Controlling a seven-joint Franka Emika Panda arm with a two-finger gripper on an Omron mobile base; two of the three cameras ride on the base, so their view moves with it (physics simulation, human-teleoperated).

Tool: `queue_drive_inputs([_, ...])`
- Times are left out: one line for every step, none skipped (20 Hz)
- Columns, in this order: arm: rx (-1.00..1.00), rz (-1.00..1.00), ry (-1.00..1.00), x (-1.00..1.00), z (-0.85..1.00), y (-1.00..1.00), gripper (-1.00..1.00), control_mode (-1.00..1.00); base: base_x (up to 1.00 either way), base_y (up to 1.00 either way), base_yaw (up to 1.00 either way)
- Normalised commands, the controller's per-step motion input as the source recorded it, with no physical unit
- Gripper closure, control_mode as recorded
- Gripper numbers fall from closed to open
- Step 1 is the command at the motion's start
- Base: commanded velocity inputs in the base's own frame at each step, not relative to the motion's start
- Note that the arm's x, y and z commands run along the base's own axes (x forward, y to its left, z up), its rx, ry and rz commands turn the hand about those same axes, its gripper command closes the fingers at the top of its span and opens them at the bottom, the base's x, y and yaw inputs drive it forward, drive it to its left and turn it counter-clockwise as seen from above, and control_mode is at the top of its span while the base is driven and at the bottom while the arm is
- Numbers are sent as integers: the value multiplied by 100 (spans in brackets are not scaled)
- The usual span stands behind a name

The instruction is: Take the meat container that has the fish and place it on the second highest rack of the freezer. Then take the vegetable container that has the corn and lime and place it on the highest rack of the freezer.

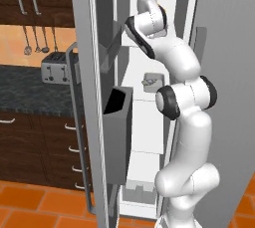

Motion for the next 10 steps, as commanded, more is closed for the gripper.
queue_drive_inputs([0, 0, 0, 0, 0, 0, -100, -100, 0, 0, 0])
queue_drive_inputs([0, 0, 0, 0, 0, 0, -100, -100, 0, 0, 0])
queue_drive_inputs([0, 0, 0, 0, 0, 0, -100, -100, 0, 0, 0])
queue_drive_inputs([0, 0, 0, 0, 0, 0, -100, -100, 0, 0, 0])
queue_drive_inputs([0, 0, 0, 0, 0, 0, -100, -100, 0, 0, 0])
queue_drive_inputs([0, 0, -8, -2, 0, 0, -100, -100, 0, 0, 0])
queue_drive_inputs([0, -1, -13, -36, 24, 0, -100, -100, 0, 0, 0])
queue_drive_inputs([-2, -2, -17, -49, 10, 0, -100, -100, 0, 0, 0])
queue_drive_inputs([0, 0, -18, -82, 12, -5, -100, -100, 0, 0, 0])
queue_drive_inputs([0, 0, -20, -100, 19, -16, -100, -100, 0, 0, 0])
